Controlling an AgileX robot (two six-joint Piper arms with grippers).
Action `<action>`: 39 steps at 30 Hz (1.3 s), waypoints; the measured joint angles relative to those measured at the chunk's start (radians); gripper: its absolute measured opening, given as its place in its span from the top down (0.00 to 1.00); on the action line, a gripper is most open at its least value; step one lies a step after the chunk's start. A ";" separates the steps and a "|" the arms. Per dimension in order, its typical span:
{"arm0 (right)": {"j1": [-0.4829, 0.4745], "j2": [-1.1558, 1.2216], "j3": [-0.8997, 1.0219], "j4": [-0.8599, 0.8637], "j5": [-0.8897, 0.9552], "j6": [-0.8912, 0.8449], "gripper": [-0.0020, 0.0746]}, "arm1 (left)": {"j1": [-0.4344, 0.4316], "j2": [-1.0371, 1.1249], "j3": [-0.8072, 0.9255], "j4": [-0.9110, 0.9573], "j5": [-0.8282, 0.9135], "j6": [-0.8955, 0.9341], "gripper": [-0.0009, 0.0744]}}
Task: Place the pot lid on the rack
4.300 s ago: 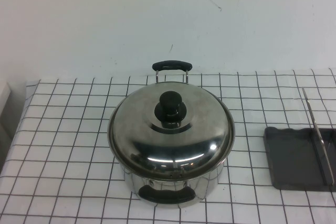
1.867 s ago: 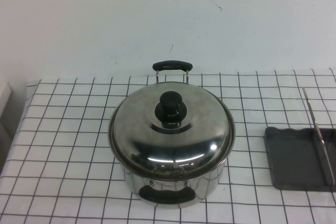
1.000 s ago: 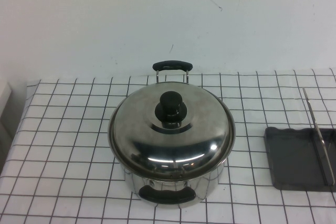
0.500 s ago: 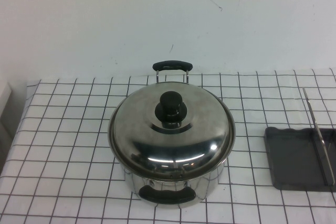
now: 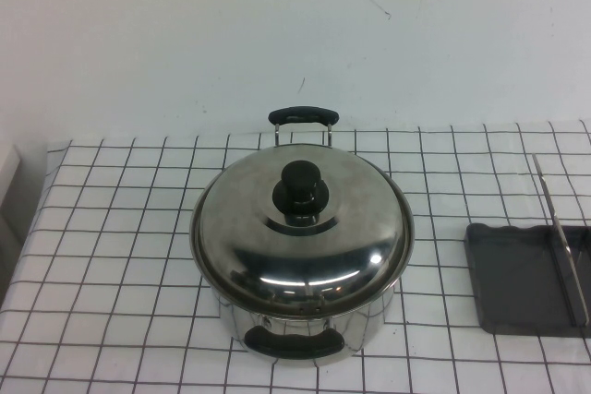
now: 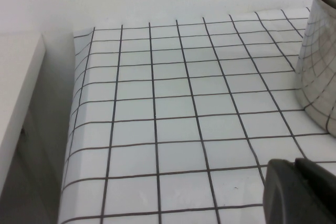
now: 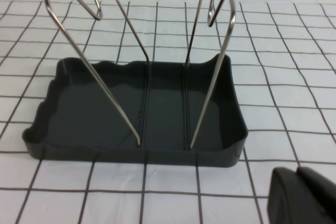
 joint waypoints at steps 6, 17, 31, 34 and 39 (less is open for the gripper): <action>0.000 0.000 0.000 0.000 0.000 0.000 0.98 | 0.000 0.000 0.004 -0.343 -0.045 -0.018 0.99; 0.000 0.000 0.000 0.000 0.000 0.000 0.98 | 0.000 0.000 0.004 -0.771 -0.278 0.028 0.99; 0.000 0.000 0.000 0.000 0.000 0.000 0.98 | -0.002 0.365 -0.432 -0.473 0.020 0.413 0.99; 0.000 0.000 0.000 0.000 0.000 0.000 0.98 | -0.040 0.479 -0.499 -0.120 -0.008 0.076 0.96; 0.000 0.000 0.000 0.000 0.000 0.000 0.98 | -0.203 0.639 -0.516 0.393 -0.193 -0.468 0.67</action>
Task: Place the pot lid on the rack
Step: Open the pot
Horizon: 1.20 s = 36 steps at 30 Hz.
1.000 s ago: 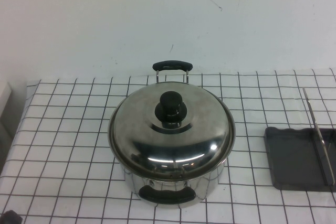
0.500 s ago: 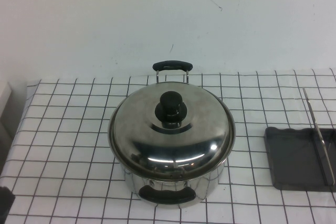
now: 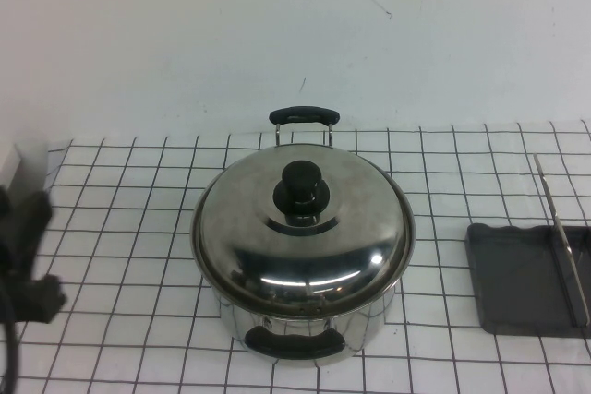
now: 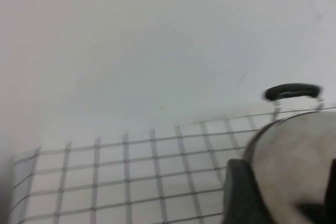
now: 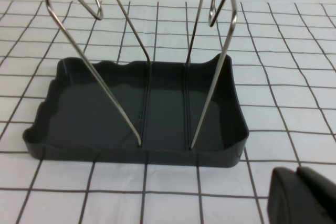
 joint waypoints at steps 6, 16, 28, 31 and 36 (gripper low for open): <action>0.000 0.000 0.000 0.000 0.000 0.000 0.98 | -0.178 0.226 -0.002 0.138 -0.306 -0.088 0.28; 0.000 0.000 0.000 0.000 0.000 0.000 0.98 | -0.213 0.636 -0.095 0.168 -0.656 -0.107 0.21; 0.000 0.000 0.000 0.000 0.000 0.000 0.98 | -0.249 0.901 -0.177 0.199 -0.858 -0.149 0.21; 0.000 0.000 0.000 0.000 0.000 0.000 0.98 | -0.253 0.940 -0.177 0.185 -0.900 -0.146 0.21; 0.000 0.000 0.000 0.000 0.000 0.000 0.98 | -0.255 0.987 -0.179 0.138 -0.935 -0.141 0.24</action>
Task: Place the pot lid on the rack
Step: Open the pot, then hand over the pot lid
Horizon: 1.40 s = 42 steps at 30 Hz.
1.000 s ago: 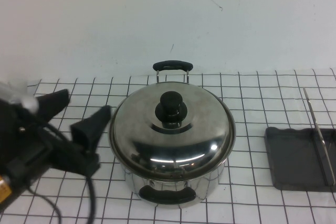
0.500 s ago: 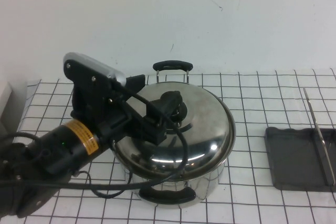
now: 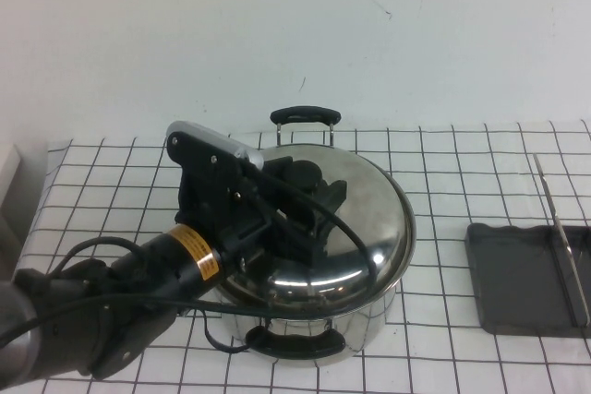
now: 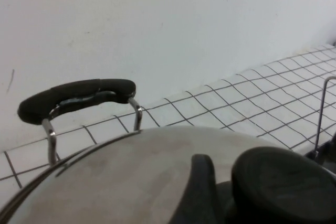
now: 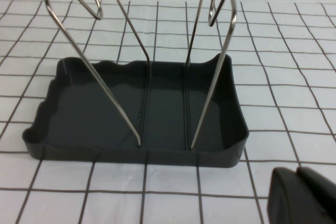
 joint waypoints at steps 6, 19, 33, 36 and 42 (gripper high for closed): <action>0.000 0.000 0.000 0.000 0.000 0.000 0.98 | 0.000 0.003 -0.006 -0.033 0.001 0.044 0.55; 0.000 0.000 0.000 0.000 0.000 0.000 0.98 | 0.000 -0.199 -0.117 0.149 0.025 -0.045 0.55; 0.000 0.000 0.000 0.000 0.000 0.000 0.98 | 0.000 -0.173 -0.117 0.152 -0.249 -0.496 0.55; 0.000 0.000 0.000 0.000 0.000 0.000 0.98 | -0.002 -0.104 -0.117 0.152 -0.311 -0.506 0.55; 0.000 0.000 0.000 0.226 -0.016 0.087 0.98 | -0.016 -0.012 -0.117 0.149 -0.313 -0.516 0.55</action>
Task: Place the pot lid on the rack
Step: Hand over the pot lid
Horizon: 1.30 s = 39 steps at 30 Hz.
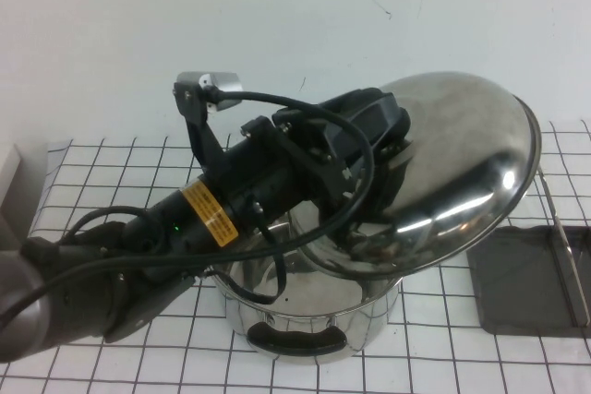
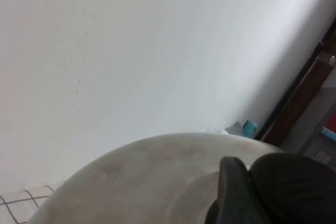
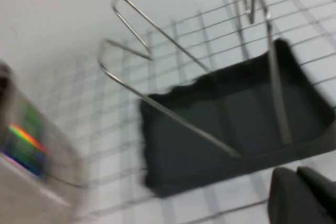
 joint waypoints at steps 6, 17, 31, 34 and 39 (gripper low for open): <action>0.000 0.000 0.002 0.577 -0.058 0.182 0.98 | -0.003 0.025 -0.015 -0.012 0.000 0.000 0.55; 0.000 0.000 0.002 0.817 -0.068 -0.105 0.98 | -0.051 0.028 -0.080 -0.014 -0.004 -0.128 0.55; 0.000 0.154 -0.198 1.571 -0.013 -1.056 0.25 | -0.131 0.092 -0.198 0.004 -0.018 -0.135 0.55; 0.000 0.265 -0.246 1.576 0.045 -1.064 0.22 | -0.133 0.100 -0.199 0.011 -0.019 -0.137 0.55; 0.000 0.497 -0.345 1.575 0.171 -1.105 0.20 | -0.133 0.107 -0.199 0.032 -0.017 -0.149 0.55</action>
